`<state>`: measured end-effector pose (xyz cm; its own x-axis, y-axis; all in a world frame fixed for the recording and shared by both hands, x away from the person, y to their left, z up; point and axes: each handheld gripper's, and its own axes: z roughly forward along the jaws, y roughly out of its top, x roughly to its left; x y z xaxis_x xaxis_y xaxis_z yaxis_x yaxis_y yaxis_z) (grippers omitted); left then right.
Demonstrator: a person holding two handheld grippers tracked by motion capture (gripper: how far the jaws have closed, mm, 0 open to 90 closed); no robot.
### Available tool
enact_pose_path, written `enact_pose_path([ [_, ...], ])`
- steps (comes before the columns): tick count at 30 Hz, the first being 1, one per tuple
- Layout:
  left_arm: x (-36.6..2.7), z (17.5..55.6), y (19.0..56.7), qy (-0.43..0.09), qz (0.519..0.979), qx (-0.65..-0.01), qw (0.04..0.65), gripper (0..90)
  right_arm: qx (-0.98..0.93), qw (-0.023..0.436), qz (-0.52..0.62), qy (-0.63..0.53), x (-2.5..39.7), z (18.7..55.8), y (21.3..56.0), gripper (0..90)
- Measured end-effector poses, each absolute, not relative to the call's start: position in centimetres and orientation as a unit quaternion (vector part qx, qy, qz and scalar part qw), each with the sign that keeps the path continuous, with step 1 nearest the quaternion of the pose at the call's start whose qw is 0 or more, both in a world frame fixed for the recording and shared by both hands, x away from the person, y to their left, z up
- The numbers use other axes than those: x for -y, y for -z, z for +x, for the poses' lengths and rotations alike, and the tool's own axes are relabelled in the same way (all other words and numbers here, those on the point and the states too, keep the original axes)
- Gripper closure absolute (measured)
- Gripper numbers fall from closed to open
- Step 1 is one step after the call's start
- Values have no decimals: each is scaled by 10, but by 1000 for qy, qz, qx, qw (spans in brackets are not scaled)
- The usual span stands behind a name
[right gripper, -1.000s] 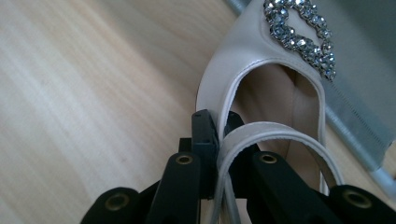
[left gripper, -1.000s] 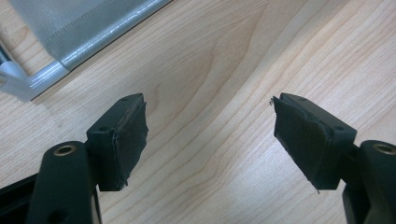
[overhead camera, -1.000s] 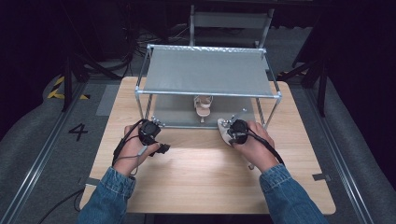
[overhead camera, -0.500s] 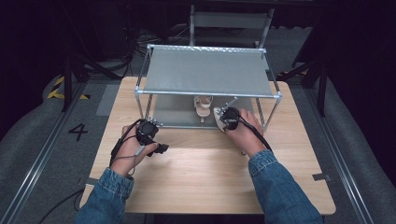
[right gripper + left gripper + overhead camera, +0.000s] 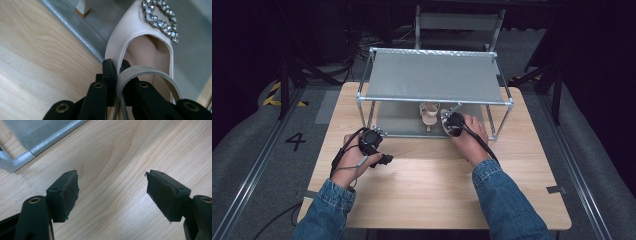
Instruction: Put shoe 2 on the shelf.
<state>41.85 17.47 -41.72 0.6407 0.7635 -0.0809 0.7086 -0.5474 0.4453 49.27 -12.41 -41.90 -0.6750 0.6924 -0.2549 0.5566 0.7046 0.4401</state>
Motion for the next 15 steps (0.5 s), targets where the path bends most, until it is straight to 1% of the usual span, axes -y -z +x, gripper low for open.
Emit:
enact_pose_path([
  [5,-175,419,418,-59,878,-418,224,261,-900,202,351,-163,121,498,421,834],
  [6,-176,419,418,-60,878,-417,226,261,-897,201,353,-173,121,498,421,809],
  [7,-177,419,417,-59,878,-417,227,261,-894,209,354,-177,122,498,421,778],
  [8,-178,418,416,-60,876,-420,227,260,-893,202,361,-180,122,498,419,697],
  [10,-178,418,416,-62,877,-419,227,260,-883,201,375,-197,123,496,418,588],
  [13,-177,418,416,-62,878,-417,227,259,-873,193,388,-223,126,490,411,509],
  [15,-176,418,417,-61,879,-416,226,259,-872,191,388,-229,129,487,407,491],
])
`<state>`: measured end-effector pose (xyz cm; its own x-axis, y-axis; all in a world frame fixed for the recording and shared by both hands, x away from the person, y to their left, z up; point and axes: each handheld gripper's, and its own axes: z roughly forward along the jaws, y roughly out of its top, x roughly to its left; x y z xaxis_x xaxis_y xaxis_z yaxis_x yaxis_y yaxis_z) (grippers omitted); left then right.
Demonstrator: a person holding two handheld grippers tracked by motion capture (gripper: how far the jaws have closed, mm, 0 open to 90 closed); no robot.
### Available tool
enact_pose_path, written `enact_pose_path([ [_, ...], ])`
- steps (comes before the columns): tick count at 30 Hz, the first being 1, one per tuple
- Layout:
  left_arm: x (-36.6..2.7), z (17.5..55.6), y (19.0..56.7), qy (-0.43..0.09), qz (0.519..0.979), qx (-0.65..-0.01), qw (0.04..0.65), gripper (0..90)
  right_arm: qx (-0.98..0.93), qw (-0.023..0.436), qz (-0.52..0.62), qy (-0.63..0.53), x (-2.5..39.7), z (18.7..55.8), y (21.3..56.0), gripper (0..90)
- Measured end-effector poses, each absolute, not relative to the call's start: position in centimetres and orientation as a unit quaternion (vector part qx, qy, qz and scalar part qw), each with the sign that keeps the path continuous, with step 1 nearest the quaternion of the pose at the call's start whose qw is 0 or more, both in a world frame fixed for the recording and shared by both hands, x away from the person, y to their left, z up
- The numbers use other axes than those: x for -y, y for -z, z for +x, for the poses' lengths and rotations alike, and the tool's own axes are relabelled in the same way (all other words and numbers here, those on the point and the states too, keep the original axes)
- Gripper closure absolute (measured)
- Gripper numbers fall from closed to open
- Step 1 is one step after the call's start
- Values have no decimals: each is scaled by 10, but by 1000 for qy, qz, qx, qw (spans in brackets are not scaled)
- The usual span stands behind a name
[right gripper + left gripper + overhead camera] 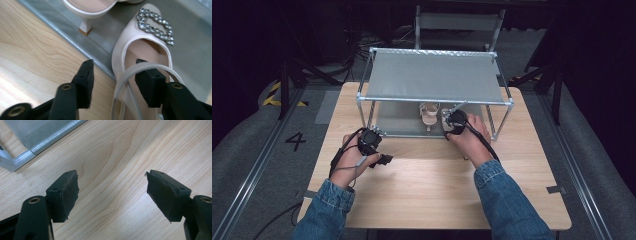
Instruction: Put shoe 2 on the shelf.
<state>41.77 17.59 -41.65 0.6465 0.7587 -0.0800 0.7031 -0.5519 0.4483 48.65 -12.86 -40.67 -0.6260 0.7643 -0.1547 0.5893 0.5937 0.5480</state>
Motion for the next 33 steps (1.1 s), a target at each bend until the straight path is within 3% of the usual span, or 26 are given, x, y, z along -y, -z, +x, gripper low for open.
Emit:
enact_pose_path([
  [20,-172,416,419,-60,883,-413,215,259,-851,180,417,-263,181,419,363,411],
  [33,-180,410,419,-62,880,-421,213,258,-854,166,434,-235,213,394,374,432],
])
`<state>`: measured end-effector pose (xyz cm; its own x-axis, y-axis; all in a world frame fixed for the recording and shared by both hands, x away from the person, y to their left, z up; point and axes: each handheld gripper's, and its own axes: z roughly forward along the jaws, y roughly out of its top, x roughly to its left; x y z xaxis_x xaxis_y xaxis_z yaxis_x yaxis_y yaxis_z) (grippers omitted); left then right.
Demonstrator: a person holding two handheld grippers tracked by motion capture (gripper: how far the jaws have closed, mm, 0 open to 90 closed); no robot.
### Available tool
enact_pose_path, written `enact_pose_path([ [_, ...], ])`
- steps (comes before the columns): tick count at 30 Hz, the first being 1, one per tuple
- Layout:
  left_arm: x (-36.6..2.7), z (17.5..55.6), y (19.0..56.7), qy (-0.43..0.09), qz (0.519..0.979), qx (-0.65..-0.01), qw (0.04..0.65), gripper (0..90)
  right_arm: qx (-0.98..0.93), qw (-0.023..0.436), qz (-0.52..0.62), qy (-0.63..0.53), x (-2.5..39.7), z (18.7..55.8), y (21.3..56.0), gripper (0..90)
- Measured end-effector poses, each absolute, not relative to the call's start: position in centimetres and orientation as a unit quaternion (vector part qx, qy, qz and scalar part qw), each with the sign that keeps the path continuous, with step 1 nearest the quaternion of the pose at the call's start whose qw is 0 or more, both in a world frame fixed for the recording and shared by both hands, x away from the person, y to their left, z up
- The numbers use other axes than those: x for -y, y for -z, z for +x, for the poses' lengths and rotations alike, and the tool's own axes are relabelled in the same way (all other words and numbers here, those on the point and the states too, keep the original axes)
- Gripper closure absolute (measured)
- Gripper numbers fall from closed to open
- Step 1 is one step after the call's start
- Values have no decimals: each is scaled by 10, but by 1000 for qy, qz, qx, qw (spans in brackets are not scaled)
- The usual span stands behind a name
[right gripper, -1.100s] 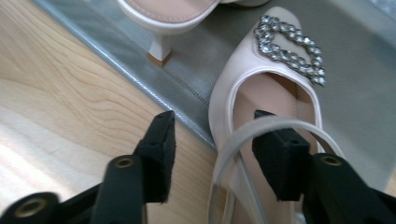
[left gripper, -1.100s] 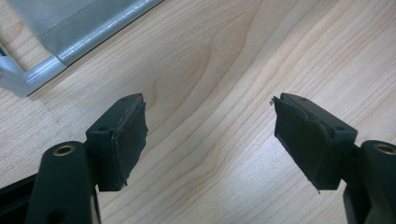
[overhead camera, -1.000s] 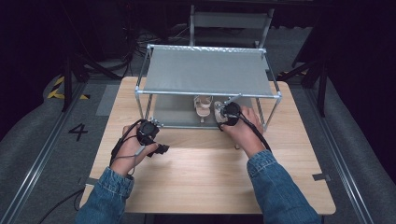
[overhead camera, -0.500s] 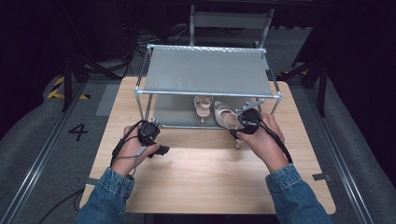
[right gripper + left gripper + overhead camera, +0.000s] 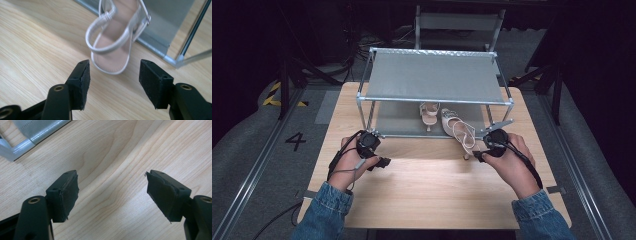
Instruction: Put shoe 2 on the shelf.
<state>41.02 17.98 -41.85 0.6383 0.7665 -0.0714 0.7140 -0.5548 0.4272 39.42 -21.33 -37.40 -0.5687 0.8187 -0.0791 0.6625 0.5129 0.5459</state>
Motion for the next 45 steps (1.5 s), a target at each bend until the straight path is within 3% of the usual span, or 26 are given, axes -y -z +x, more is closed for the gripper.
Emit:
enact_pose_path([
  [11,-183,408,419,-62,879,-423,211,257,-856,149,442,-223,215,399,405,423],
  [18,-185,408,421,-60,879,-425,209,257,-856,139,446,-222,207,411,424,558],
  [24,-187,406,421,-61,879,-424,208,257,-842,135,461,-246,203,414,421,624],
  [45,-205,394,427,-59,872,-443,200,257,-833,138,466,-263,177,445,415,680],
])
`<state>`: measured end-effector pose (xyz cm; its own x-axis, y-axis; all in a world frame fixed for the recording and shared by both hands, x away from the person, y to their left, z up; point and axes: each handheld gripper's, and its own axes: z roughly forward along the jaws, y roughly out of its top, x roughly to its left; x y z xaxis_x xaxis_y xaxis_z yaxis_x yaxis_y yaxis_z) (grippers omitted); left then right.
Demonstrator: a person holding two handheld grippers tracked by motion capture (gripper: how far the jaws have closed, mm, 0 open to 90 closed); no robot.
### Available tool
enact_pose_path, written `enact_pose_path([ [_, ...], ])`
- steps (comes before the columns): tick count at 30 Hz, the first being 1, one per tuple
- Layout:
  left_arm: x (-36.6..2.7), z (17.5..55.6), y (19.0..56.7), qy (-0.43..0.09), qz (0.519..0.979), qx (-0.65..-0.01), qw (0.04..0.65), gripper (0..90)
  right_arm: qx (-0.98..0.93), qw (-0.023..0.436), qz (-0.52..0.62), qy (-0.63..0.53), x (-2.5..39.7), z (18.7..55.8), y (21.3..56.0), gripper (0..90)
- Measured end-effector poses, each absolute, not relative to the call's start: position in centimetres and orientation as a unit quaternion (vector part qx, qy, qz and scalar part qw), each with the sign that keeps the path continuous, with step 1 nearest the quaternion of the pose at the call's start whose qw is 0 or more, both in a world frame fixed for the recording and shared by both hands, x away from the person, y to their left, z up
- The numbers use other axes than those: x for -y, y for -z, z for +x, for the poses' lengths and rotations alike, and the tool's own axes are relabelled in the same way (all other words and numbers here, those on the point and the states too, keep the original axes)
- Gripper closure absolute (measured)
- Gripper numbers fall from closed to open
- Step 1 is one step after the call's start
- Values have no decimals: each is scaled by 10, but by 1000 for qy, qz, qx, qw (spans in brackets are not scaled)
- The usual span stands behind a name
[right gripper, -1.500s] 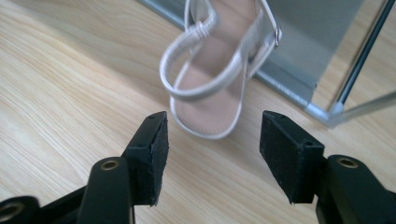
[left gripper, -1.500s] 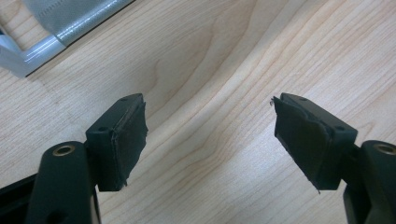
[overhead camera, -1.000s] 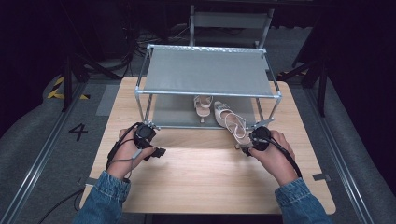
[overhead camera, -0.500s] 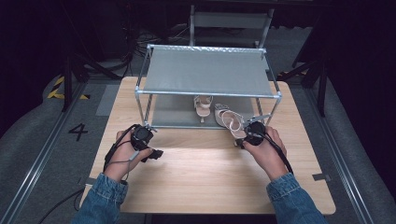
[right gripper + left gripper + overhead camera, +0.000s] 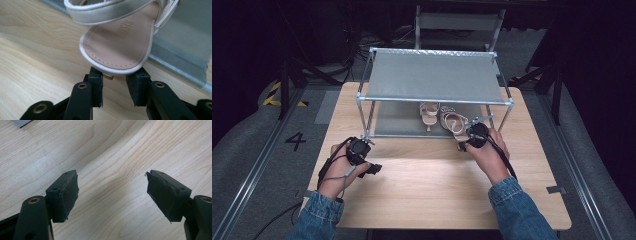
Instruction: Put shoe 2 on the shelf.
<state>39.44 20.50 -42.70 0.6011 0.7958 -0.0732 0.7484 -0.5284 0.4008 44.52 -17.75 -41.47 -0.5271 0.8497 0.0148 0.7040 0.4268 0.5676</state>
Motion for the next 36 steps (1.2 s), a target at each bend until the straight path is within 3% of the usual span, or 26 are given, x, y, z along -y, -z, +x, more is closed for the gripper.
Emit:
enact_pose_path([
  [21,-203,400,429,-54,875,-437,200,255,-829,158,460,-277,150,490,422,750],
  [36,-202,398,432,-49,874,-441,197,255,-827,147,460,-288,134,507,438,787],
])
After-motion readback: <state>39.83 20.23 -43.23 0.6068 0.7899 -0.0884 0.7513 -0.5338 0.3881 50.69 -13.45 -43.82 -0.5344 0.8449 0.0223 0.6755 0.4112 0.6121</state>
